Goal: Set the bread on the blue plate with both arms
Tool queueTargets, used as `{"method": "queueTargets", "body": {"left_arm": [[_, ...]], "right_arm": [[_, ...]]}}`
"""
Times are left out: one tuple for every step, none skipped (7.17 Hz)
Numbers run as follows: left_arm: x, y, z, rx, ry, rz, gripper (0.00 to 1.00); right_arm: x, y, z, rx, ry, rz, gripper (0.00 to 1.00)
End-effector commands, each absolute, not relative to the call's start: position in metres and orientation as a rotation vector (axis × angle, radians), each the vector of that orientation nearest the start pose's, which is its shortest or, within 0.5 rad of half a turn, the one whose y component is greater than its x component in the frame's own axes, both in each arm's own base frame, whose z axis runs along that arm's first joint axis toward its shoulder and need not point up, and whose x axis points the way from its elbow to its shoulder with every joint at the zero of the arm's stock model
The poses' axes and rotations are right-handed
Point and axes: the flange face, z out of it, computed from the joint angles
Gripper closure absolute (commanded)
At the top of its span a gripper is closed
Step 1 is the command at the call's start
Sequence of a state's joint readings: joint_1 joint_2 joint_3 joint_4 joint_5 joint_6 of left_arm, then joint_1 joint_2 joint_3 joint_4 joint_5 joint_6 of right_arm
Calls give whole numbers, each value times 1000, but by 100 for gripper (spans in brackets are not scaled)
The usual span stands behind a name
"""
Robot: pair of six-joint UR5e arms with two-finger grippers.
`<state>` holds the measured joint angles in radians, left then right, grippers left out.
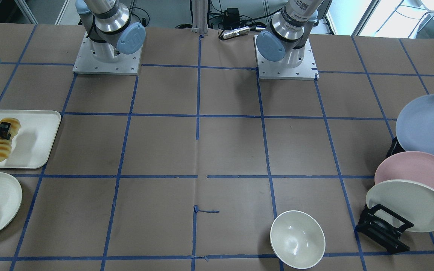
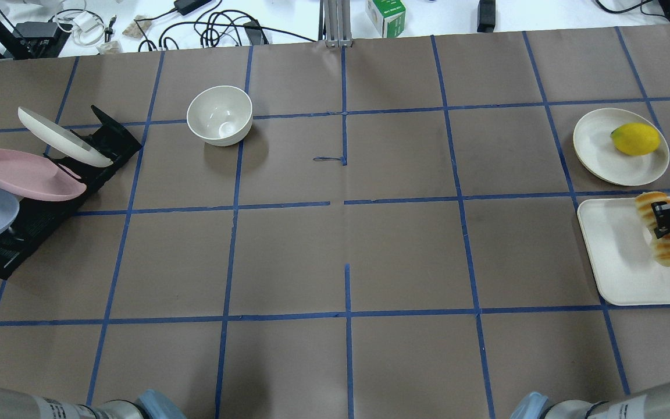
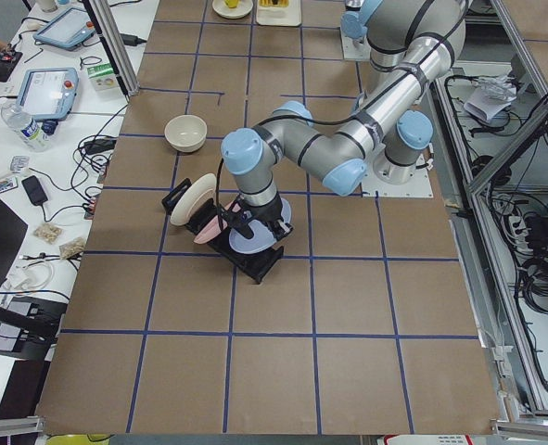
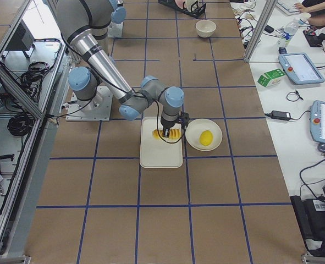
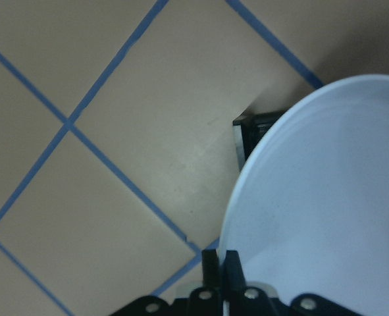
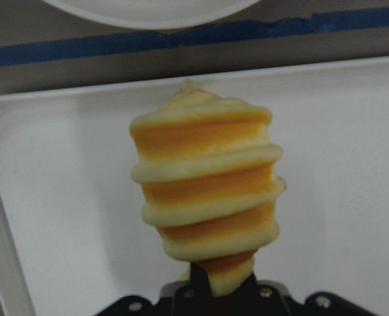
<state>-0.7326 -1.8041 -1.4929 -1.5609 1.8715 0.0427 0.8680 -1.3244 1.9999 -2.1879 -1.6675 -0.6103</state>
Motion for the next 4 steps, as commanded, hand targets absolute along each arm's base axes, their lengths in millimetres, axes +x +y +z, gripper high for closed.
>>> {"method": "queueTargets", "body": {"left_arm": [[314,-422,435,-1096,2722,661,100],[290,-418,433,-1142,2824,729,100],[262,-421,422,-1211,2974,787,100],[218,-431,406,-1153,3080,828,100]], "right_arm": [[-223,-465,257,118,3192,127,100],[-214,-472,276,85,3195,113,100],[-195,-484,292,24,3180,139,100],[-172,-495,304,-48,3161,181,100]]}}
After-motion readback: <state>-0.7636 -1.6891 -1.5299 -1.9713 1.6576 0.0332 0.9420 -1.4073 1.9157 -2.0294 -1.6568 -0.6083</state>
